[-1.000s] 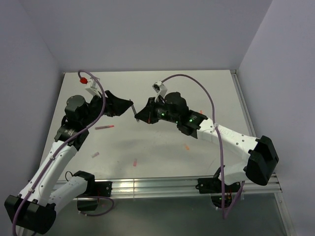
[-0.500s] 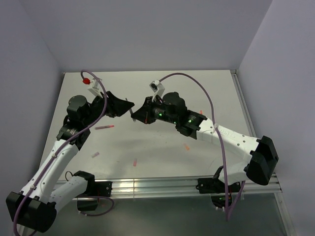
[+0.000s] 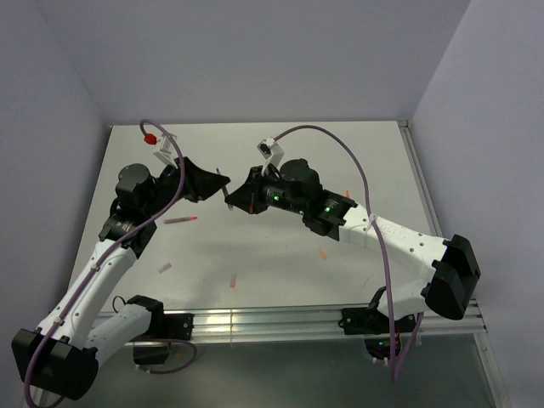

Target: Insert the pens into the pen caps

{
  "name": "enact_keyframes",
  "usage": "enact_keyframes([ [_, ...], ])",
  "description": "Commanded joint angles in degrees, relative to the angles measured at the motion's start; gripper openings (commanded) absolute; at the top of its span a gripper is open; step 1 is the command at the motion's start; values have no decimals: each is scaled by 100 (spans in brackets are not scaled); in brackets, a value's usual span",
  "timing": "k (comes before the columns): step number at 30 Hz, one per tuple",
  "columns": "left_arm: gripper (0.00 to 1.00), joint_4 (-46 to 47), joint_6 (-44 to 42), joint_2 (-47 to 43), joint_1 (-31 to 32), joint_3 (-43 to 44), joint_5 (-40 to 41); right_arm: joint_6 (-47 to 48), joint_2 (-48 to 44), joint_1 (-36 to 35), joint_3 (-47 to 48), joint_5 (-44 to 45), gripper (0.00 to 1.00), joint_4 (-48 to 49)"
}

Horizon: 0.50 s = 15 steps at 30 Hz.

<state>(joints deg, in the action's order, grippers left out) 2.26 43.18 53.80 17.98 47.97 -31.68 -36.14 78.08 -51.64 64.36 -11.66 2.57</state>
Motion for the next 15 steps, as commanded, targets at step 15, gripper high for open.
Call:
enact_keyframes([
  [15, 0, 450, 278, -168, -5, -59, -400, 169, -47, -101, 306, -29, 17, 314],
])
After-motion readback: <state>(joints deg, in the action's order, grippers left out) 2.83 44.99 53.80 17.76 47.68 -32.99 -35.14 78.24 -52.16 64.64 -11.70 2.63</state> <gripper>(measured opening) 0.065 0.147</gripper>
